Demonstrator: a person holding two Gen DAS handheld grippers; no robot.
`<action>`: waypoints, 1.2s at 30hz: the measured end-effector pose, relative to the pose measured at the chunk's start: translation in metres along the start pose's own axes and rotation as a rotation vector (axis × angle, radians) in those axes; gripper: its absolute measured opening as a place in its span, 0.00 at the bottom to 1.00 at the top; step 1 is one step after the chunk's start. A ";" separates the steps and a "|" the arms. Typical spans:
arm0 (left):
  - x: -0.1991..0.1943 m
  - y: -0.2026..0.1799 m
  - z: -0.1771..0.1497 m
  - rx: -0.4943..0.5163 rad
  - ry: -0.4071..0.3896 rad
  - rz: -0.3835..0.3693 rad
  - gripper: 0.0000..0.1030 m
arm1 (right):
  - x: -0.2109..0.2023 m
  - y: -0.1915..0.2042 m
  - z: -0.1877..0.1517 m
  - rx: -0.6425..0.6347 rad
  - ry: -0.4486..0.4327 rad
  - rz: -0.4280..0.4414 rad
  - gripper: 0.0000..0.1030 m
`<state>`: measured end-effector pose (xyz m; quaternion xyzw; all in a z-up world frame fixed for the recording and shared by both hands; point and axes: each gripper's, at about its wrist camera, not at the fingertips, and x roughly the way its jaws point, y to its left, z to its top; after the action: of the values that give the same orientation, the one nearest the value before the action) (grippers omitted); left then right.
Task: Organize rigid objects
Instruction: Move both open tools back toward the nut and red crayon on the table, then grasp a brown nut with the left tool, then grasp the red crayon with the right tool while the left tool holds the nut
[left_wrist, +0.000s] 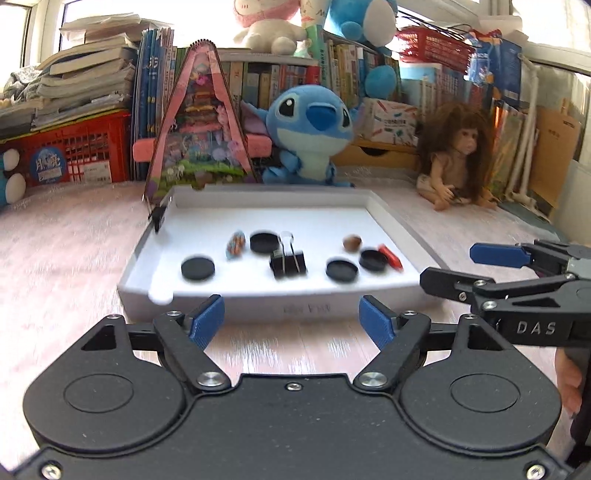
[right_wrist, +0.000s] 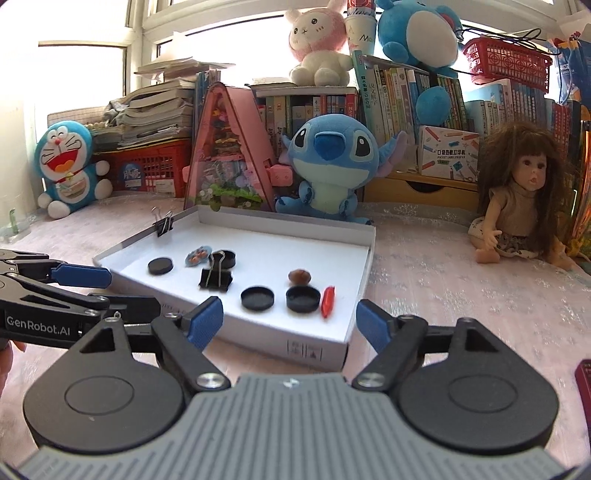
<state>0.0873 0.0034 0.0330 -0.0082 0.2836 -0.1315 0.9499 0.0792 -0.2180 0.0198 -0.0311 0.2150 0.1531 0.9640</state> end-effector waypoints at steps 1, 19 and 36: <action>-0.004 0.000 -0.005 -0.005 0.004 -0.002 0.76 | -0.004 0.000 -0.004 -0.002 0.000 0.006 0.85; -0.048 -0.031 -0.062 0.103 0.059 -0.151 0.34 | -0.043 0.016 -0.050 -0.061 0.009 0.055 0.88; -0.054 -0.011 -0.057 0.035 0.004 -0.039 0.17 | -0.039 0.046 -0.057 -0.040 0.059 0.072 0.88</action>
<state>0.0100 0.0104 0.0151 0.0029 0.2830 -0.1551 0.9465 0.0088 -0.1922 -0.0147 -0.0473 0.2410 0.1912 0.9503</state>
